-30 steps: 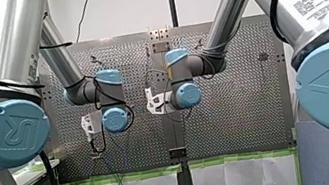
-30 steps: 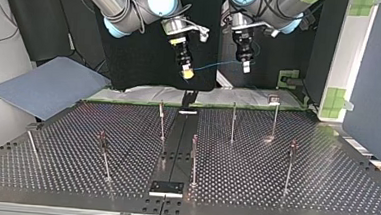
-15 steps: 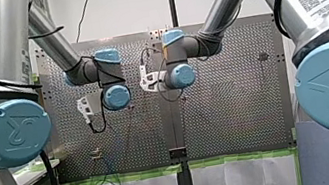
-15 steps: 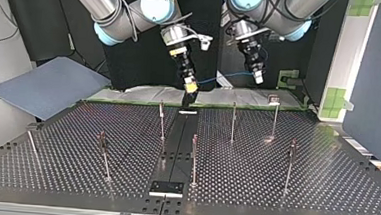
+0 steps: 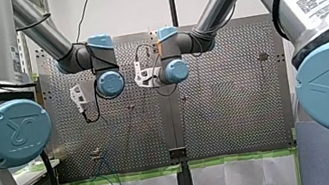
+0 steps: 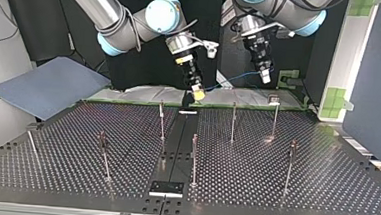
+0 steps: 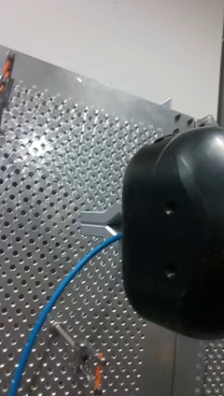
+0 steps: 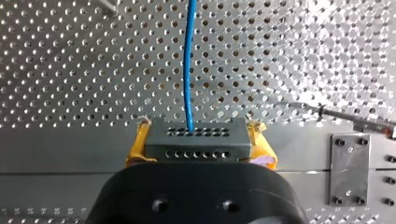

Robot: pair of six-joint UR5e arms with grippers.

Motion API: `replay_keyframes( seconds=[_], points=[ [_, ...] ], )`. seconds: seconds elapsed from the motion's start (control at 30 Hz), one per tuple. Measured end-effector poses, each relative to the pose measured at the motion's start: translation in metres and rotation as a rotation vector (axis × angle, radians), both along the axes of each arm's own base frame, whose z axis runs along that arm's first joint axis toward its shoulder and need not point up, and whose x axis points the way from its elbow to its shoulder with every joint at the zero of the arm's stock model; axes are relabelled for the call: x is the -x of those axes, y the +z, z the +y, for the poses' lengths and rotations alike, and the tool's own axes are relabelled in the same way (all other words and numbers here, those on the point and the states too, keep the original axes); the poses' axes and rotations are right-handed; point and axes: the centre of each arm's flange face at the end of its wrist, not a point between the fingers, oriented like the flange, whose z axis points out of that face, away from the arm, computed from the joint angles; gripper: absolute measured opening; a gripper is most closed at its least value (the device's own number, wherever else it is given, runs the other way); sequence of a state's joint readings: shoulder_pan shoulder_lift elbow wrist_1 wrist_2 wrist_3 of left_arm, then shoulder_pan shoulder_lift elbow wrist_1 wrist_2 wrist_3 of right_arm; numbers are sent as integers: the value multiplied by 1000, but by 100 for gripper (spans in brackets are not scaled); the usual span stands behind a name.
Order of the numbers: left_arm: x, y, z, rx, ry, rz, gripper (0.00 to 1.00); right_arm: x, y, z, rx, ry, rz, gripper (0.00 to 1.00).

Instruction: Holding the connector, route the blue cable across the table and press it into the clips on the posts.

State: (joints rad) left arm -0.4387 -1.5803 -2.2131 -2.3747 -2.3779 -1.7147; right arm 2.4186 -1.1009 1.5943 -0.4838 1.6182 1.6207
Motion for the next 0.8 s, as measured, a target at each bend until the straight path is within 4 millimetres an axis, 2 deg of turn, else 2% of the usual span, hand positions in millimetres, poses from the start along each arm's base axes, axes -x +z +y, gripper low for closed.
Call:
replay_keyframes(
  seconds=[0.3,0.43,0.53,0.8],
  points=[
    [8,26,4,-10,-30,-6,0,-16,26,-6,14,19,-16,0],
    [8,48,7,-2,-23,-26,0,-24,38,-9,28,25,-36,0],
    [7,60,10,4,-6,-34,0,-33,37,-8,22,38,-31,0],
    [-6,73,16,-29,18,0,0,-52,25,-7,-9,59,-1,0]
  ],
)
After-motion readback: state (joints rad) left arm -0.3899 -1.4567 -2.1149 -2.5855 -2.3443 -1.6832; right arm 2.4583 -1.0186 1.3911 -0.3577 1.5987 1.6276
